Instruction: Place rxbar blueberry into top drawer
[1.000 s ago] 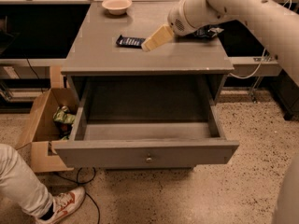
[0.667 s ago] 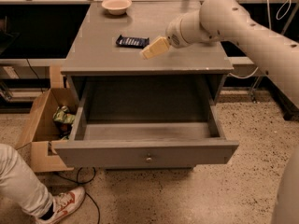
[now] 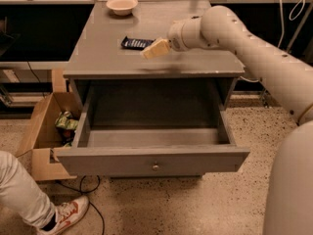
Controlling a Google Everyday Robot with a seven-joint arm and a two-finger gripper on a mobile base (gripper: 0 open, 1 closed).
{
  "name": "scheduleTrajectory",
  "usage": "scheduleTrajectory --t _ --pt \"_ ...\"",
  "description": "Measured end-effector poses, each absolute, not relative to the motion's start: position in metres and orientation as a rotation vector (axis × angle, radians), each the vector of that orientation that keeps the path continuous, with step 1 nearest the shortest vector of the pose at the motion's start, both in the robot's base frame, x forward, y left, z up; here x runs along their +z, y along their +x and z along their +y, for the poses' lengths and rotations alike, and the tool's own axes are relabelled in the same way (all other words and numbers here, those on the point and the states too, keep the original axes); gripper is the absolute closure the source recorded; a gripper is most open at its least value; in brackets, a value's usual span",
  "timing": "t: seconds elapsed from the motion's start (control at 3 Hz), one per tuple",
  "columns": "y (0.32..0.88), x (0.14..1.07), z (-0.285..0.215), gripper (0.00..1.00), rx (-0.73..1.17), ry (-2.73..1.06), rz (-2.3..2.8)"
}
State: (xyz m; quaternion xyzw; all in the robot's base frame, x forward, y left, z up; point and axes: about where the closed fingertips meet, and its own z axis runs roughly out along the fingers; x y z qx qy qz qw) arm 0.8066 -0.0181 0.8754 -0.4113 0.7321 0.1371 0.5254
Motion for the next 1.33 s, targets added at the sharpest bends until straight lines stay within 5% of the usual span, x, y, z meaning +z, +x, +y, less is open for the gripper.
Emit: scheduleTrajectory --t 1.33 --pt "0.865 0.84 0.037 0.0 0.512 -1.038 1.788"
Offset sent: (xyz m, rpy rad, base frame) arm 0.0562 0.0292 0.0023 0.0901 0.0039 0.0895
